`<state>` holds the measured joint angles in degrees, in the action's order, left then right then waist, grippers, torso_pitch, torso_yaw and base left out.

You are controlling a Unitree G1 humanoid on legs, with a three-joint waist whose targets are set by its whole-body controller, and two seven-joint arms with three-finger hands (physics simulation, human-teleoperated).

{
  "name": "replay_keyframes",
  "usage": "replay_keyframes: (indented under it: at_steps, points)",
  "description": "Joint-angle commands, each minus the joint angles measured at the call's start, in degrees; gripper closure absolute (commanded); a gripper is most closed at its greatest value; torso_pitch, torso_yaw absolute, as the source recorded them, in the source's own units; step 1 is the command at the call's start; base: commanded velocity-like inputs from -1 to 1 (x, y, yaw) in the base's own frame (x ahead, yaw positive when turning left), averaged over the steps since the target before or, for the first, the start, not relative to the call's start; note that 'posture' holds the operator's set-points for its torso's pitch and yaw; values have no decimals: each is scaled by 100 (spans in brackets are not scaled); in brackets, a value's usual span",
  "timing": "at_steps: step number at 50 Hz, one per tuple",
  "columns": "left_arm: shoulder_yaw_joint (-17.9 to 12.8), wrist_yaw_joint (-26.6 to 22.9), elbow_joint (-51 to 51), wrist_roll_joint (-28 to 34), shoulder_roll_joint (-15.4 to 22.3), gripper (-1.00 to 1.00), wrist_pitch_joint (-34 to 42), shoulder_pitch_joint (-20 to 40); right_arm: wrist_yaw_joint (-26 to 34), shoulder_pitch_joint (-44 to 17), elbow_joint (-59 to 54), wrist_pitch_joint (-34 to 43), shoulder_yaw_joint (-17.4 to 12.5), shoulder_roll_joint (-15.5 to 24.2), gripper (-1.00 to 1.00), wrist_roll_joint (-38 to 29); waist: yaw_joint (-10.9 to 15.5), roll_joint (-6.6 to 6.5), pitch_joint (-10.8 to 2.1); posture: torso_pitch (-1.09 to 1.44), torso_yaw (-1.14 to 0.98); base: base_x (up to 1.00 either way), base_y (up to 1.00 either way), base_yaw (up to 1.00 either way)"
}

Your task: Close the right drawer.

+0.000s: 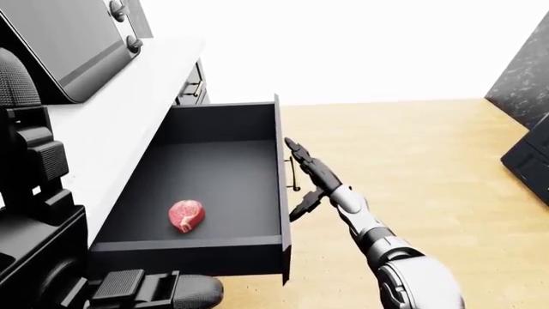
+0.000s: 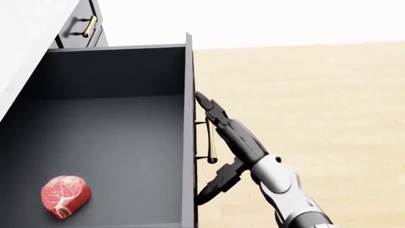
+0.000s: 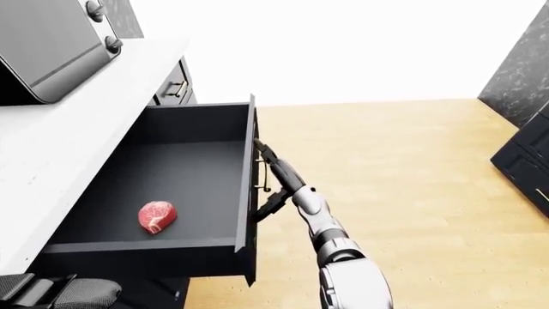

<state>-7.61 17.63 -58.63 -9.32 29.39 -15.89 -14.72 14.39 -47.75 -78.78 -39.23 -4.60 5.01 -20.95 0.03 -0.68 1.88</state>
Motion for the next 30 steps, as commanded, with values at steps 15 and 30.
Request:
replay_keyframes:
  at_steps: [15,30]
  points:
    - [-125,196,-135,-81,234,-100,-104,1,474,-289,278,-307,47,-193,-100,197,16,-43,-121,0,0,0,0,0]
    - [-141,183,-135,-94,230,-100,-145,-41,1050,-303,343,-273,186,-294,-100,227,-19,-72,-136,0,0,0,0,0]
